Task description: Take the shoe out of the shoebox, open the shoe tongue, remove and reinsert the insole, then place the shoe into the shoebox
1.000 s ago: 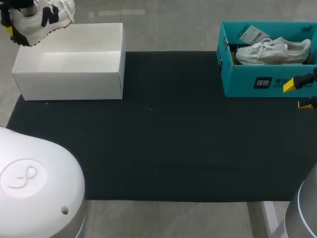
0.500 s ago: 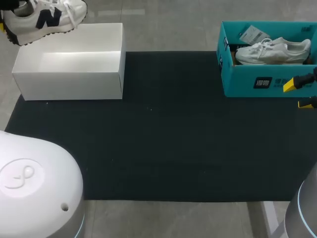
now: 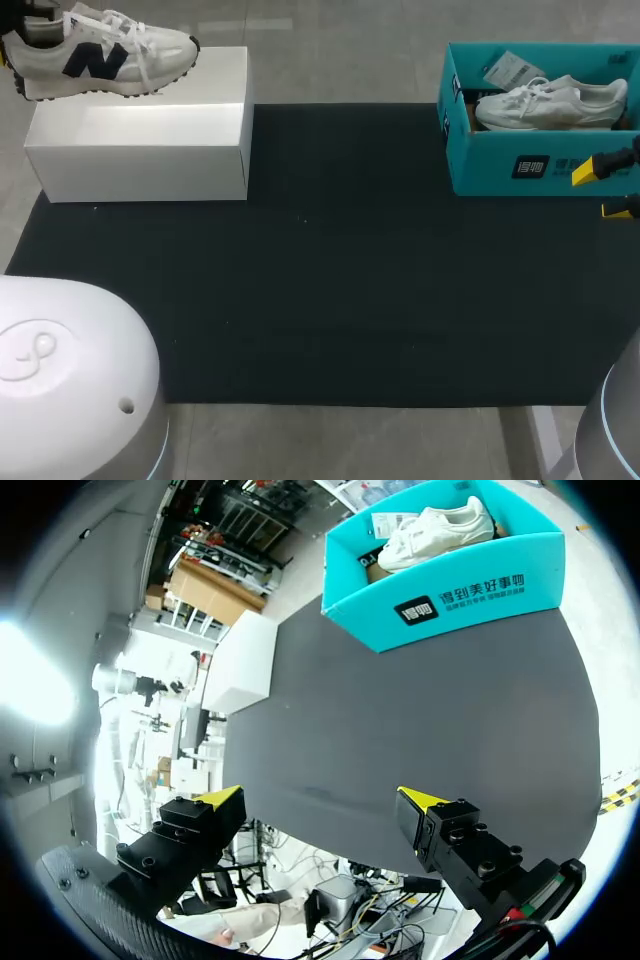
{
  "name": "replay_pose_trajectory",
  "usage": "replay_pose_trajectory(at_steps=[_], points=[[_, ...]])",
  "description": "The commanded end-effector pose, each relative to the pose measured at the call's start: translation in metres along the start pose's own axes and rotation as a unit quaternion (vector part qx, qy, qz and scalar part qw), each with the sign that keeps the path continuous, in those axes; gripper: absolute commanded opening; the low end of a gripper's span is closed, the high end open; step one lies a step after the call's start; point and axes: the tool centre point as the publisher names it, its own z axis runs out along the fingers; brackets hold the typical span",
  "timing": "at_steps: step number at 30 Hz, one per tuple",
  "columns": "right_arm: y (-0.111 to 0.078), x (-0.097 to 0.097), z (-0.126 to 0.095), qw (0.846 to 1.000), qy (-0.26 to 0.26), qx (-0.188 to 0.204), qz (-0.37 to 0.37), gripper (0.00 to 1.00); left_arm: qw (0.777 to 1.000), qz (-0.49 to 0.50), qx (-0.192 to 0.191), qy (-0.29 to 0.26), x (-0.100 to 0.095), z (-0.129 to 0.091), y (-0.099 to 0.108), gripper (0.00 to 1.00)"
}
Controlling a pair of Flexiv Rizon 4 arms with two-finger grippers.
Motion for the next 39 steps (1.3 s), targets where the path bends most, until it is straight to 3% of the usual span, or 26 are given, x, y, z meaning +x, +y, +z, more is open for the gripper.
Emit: replay_pose_trajectory(at_steps=[1, 15, 18, 22, 29, 39], points=[[-0.001, 0.0, 0.0, 1.0, -0.001, 0.0, 0.0, 1.0, 0.994, 0.101, 0.003, -0.038, -0.001, 0.015, 0.007, 0.0], [-0.001, 0.0, 0.0, 1.0, -0.001, 0.0, 0.0, 1.0, 0.991, 0.13, 0.017, -0.004, -0.02, 0.032, 0.021, 0.0], [-0.001, 0.0, 0.0, 1.0, -0.001, 0.0, 0.0, 1.0, 0.992, 0.125, 0.018, -0.017, -0.022, 0.038, 0.03, 0.0], [-0.001, 0.0, 0.0, 1.0, -0.001, 0.0, 0.0, 1.0, 0.992, 0.126, -0.019, -0.009, -0.024, 0.05, 0.043, 0.0], [-0.001, 0.0, 0.0, 1.0, -0.001, 0.0, 0.0, 1.0, 0.991, 0.13, -0.024, -0.005, -0.029, 0.071, 0.063, 0.0], [-0.001, 0.0, 0.0, 1.0, -0.001, 0.0, 0.0, 1.0, 0.991, 0.133, -0.001, -0.03, -0.04, 0.11, 0.054, 0.0]])
